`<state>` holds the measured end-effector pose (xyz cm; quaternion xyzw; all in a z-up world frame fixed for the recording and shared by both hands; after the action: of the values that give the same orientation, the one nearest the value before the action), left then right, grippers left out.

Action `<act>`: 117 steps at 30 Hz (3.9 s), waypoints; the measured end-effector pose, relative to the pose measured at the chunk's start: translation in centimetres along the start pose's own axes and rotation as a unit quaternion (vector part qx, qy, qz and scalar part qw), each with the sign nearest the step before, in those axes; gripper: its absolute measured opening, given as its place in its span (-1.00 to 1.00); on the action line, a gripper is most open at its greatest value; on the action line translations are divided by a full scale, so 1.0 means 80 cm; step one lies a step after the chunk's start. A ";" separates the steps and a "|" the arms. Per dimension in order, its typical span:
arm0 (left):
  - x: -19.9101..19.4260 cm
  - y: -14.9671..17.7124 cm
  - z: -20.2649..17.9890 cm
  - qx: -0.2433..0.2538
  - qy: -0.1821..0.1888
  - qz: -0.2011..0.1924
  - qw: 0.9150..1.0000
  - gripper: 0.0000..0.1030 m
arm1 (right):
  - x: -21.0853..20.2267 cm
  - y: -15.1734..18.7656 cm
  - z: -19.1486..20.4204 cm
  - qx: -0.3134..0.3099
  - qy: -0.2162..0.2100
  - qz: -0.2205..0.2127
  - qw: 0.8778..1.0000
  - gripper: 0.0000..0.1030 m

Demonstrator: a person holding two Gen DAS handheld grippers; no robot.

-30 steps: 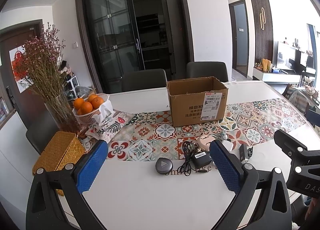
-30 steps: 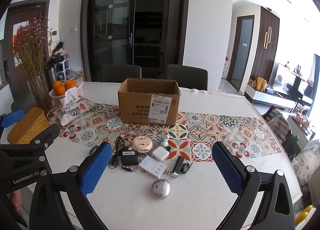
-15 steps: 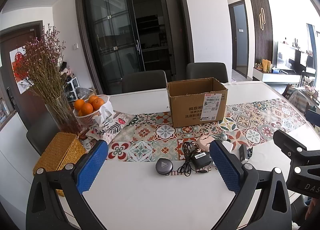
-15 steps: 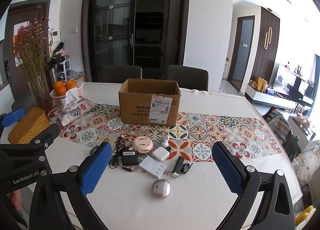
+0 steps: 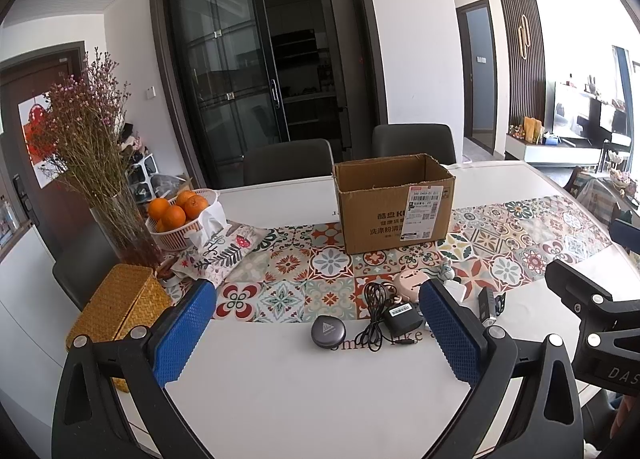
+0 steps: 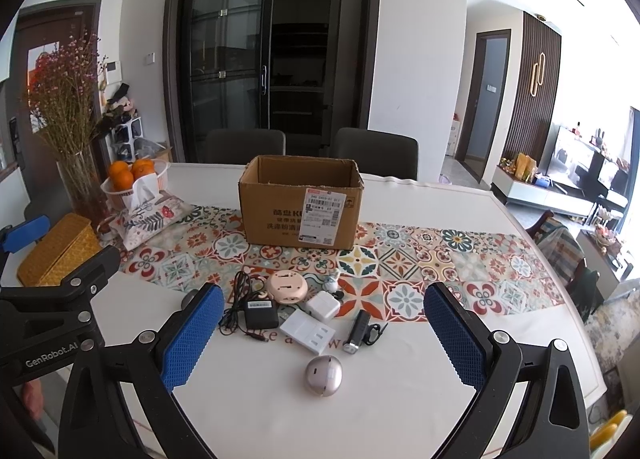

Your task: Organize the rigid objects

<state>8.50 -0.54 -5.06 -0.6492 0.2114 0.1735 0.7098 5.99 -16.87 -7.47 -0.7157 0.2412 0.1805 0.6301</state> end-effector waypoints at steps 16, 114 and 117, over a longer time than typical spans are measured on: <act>0.003 0.002 -0.003 0.003 0.003 0.006 1.000 1.00 | 0.003 0.006 0.002 0.002 -0.003 0.006 1.000 0.95; 0.289 0.168 0.015 -0.038 -0.028 0.163 0.985 0.60 | 0.262 0.109 0.118 -0.055 -0.105 0.092 0.989 0.06; 0.299 0.170 0.009 -0.032 -0.023 0.161 0.986 0.58 | 0.267 0.108 0.120 -0.061 -0.101 0.089 0.989 0.06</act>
<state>21.82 0.80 -29.14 -0.6250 0.2909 0.3074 0.6560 18.98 -10.65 -27.84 -0.7069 0.2273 0.3215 0.5875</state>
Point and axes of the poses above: each gripper's, at about its wrist camera, not at the fingertips, and x roughly the way its jaws point, z to its left, y to its underside, the point moved 10 cm from there along x, roughly the way its jaws point, and after that the axes turned 5 degrees about -x, right-handed, at the moved point
